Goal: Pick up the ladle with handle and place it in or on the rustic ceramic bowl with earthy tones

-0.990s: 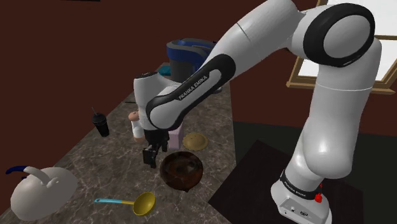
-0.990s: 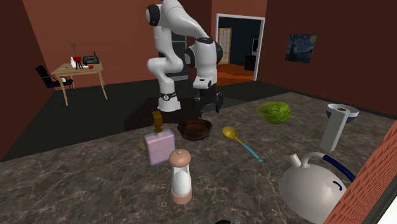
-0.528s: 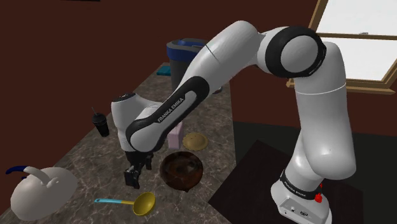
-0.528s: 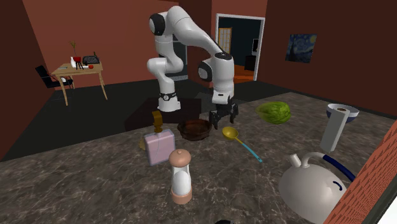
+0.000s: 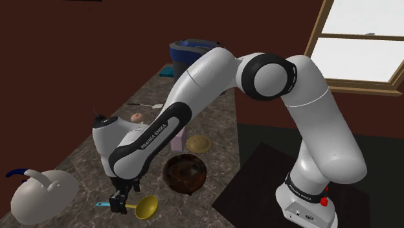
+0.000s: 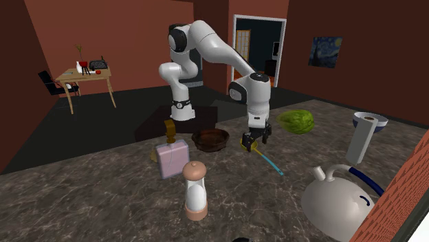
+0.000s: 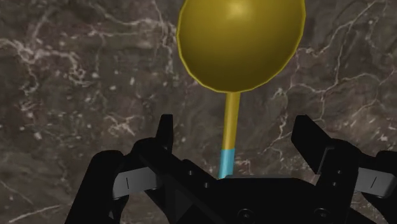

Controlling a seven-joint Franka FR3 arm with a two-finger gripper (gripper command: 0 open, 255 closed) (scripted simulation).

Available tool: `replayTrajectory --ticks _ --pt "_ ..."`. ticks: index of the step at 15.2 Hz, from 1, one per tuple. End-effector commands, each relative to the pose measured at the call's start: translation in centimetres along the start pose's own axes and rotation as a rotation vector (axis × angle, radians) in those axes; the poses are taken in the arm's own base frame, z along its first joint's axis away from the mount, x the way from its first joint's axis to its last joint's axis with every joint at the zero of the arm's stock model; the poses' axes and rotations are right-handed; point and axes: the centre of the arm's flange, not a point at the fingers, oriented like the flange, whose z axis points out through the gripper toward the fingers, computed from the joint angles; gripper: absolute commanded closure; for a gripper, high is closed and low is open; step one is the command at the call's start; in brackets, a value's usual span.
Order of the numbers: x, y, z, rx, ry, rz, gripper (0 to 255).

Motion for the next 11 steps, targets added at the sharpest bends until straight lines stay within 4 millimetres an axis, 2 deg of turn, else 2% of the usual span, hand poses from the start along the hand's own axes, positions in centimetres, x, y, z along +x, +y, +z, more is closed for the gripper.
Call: replayTrajectory --ticks 1,6,11 --pt "0.2 -0.3 1.0 0.001 0.000 -0.002 0" --pt "0.2 -0.3 4.0 0.001 0.000 -0.002 0" --pt "0.2 -0.3 4.0 0.001 0.000 -0.002 0"
